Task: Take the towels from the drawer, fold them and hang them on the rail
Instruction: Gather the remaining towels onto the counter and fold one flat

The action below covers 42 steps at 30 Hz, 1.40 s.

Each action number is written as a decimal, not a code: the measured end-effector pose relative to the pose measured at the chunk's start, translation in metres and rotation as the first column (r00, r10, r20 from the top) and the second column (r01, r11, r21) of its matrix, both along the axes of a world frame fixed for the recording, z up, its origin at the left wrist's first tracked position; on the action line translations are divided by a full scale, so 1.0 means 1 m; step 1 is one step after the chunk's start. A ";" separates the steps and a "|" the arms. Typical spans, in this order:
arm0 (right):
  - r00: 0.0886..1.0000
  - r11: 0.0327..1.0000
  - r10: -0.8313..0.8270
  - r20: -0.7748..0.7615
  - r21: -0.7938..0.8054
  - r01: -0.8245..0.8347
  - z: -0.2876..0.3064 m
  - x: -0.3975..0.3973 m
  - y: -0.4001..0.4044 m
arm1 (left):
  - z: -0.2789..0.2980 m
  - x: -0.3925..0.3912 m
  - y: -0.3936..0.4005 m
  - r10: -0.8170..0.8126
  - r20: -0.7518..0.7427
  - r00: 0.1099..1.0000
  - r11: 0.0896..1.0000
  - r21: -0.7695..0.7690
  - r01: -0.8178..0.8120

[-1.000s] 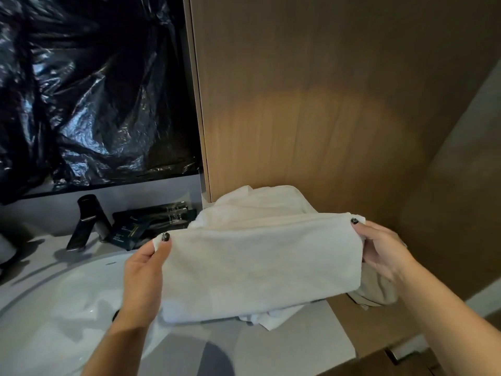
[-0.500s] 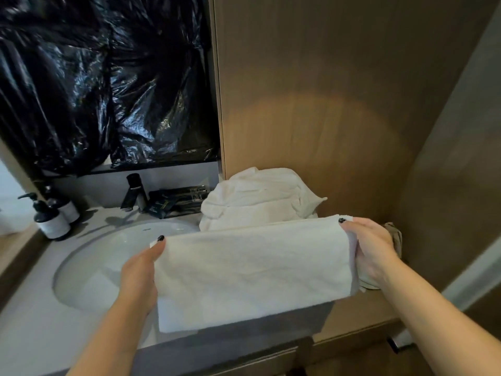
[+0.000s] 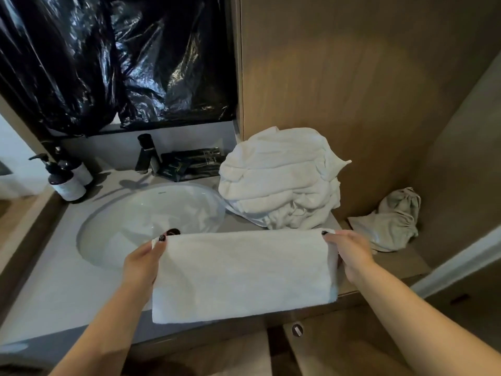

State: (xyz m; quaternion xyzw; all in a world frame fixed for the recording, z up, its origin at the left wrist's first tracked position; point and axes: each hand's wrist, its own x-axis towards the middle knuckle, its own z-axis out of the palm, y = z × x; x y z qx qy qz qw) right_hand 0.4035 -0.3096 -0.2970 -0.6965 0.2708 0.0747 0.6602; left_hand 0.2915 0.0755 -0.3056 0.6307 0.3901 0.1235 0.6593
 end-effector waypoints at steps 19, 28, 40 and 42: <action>0.979 0.841 0.117 0.166 -0.541 -0.009 -0.063 0.028 0.099 | -0.074 0.048 0.057 -0.101 -0.347 0.932 0.754 0.585 0.299; 0.439 0.196 0.897 0.047 -0.933 -0.302 -0.082 -0.051 0.193 | -0.081 0.029 -0.012 -0.584 -0.568 0.580 -0.040 0.734 0.678; 0.499 -0.086 0.808 -0.314 -0.900 -0.427 -0.105 -0.023 0.157 | -0.098 0.031 0.015 -0.457 -0.679 0.575 -0.033 0.659 0.752; 0.533 -0.087 0.780 -0.328 -0.900 -0.427 -0.105 -0.019 0.142 | -0.097 0.027 0.024 -0.440 -0.678 0.589 -0.025 0.664 0.747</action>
